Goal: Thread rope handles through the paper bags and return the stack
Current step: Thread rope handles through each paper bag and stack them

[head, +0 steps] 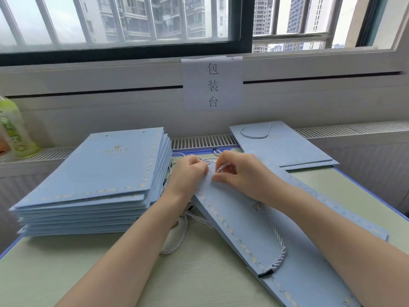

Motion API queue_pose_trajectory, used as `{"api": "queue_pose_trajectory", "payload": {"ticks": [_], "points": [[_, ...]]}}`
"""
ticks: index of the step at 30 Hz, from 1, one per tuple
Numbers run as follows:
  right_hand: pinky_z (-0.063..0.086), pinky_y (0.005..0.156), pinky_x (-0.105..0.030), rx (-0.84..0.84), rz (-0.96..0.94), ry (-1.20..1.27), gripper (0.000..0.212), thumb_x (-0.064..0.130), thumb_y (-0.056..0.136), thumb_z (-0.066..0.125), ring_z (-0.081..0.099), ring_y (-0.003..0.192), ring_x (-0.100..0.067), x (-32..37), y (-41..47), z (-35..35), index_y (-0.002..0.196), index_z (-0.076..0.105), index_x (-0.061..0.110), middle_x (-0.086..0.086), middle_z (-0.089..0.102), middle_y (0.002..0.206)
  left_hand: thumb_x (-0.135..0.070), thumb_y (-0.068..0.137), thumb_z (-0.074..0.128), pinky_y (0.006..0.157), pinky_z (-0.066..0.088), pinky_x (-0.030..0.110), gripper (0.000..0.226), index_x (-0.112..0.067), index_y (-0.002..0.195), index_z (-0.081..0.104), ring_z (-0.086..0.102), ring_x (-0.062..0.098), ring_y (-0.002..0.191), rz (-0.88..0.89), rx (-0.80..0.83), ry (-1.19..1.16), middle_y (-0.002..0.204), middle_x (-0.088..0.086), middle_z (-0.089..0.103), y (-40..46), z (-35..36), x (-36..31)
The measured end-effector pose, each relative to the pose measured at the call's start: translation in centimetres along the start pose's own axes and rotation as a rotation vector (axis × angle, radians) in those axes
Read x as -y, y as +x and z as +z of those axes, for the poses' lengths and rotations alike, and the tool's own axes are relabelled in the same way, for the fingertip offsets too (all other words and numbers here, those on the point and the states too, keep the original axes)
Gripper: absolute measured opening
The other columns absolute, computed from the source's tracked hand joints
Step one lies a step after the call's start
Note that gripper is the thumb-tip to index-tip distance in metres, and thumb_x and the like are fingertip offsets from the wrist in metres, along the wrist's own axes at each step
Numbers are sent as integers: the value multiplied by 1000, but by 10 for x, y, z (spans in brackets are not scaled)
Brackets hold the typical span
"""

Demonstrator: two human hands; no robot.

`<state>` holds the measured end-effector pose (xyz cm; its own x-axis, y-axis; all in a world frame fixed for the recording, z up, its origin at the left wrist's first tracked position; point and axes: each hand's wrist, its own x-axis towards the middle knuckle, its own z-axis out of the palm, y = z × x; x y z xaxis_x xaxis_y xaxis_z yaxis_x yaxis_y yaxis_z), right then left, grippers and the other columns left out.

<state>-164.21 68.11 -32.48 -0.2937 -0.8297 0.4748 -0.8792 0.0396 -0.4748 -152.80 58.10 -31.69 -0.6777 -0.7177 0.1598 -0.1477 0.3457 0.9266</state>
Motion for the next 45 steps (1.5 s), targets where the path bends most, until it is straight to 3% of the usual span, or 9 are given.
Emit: {"api": "queue_pose_trajectory", "payload": {"ticks": [8,12,17,26,31,34,38,42,45], "points": [[34,56,-14,-147,67,52,11,22,85,67,43,57,0,-8,2,-11,80,57,20,10,49,61,-24,95,53,66,40,29,25,-10,74,55,51,16,67,76,42,47,72,3,55,-1,3,4],[41,63,-24,-204,140,112,4,18,88,64,50,64,-12,-13,4,-19,86,61,17,-5,61,73,-24,94,55,72,43,29,19,-13,79,54,52,15,75,89,39,101,80,2,56,2,3,8],[37,62,-12,-332,217,29,6,11,91,57,53,78,-15,-19,6,-32,93,61,14,2,59,86,-21,95,52,70,42,33,17,-13,80,49,49,20,76,170,-4,389,76,-1,52,5,6,20],[42,69,-23,-7,395,-143,11,14,91,51,54,82,-16,-23,0,-51,94,61,18,4,60,88,-45,100,26,91,38,39,43,-11,104,52,42,29,114,142,84,1040,115,10,60,-2,12,21],[43,61,-18,583,405,-148,13,33,80,71,56,65,2,1,-8,-63,88,62,29,16,61,80,-57,94,31,95,38,39,49,-16,114,51,44,26,114,261,35,1031,117,6,54,-2,13,23],[36,46,-9,708,426,-307,12,32,81,70,51,61,-1,2,-11,-58,90,65,27,16,56,75,-51,95,39,97,36,36,41,-22,120,53,43,23,116,339,60,1062,120,1,55,-3,15,23],[41,58,-18,507,356,-169,7,21,87,61,53,60,-4,-3,-7,-53,80,62,22,11,61,72,-34,97,45,95,33,32,27,-27,118,61,43,23,113,417,69,957,116,-1,60,-3,16,23],[44,58,-27,19,337,178,8,10,94,49,56,53,-9,-5,2,-50,87,54,11,-2,62,68,-5,80,49,88,38,40,26,-17,83,72,48,30,101,561,90,718,91,1,66,-5,16,23],[43,50,-21,-198,341,56,13,9,94,46,55,56,-17,-17,6,-49,91,59,10,-2,56,68,3,69,43,80,43,43,28,-11,64,67,50,28,93,606,150,655,83,3,68,-7,17,22]]}}
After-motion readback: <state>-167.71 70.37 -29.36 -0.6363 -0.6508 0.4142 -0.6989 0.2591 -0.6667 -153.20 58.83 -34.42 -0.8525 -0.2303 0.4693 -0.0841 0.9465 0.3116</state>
